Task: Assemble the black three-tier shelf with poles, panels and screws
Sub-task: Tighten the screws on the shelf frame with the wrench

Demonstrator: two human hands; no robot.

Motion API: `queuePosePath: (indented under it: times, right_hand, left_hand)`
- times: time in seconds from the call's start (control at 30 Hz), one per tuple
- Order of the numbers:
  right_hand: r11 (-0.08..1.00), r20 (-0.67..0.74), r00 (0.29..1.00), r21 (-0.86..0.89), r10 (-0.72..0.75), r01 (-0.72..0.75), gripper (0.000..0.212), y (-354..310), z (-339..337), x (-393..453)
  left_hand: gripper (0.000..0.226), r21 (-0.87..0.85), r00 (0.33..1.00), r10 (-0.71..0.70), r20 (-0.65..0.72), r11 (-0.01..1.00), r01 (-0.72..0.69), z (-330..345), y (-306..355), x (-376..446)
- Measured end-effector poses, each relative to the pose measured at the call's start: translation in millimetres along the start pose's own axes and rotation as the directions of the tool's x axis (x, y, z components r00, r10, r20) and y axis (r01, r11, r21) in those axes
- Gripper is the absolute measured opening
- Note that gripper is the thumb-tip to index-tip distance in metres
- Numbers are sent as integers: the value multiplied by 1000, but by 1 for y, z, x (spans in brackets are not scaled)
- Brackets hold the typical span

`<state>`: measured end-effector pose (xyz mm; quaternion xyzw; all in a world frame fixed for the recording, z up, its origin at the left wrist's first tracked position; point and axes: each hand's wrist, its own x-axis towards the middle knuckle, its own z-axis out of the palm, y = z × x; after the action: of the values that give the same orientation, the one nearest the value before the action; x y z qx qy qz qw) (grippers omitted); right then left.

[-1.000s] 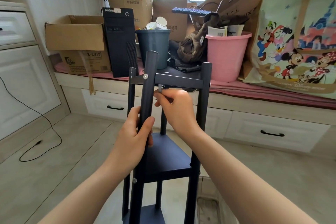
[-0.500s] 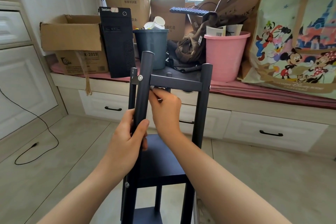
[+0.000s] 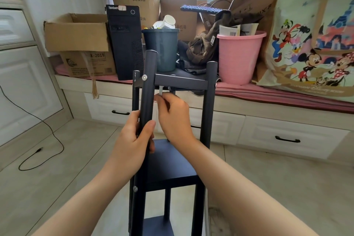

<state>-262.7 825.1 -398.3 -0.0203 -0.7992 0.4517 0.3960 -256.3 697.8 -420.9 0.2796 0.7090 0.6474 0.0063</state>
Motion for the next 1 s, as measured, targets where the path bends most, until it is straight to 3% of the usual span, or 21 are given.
queuePosePath:
  times: [0.4, 1.0]
  right_hand:
    - [990, 217, 970, -108, 109, -88, 27, -13, -41, -3]
    - [992, 110, 994, -125, 25, -11, 18, -17, -46, 2]
  left_hand:
    - [9, 5, 1000, -15, -14, 1000, 15, 4, 4, -2]
    - [9, 37, 998, -20, 54, 999, 18, 5, 6, -6]
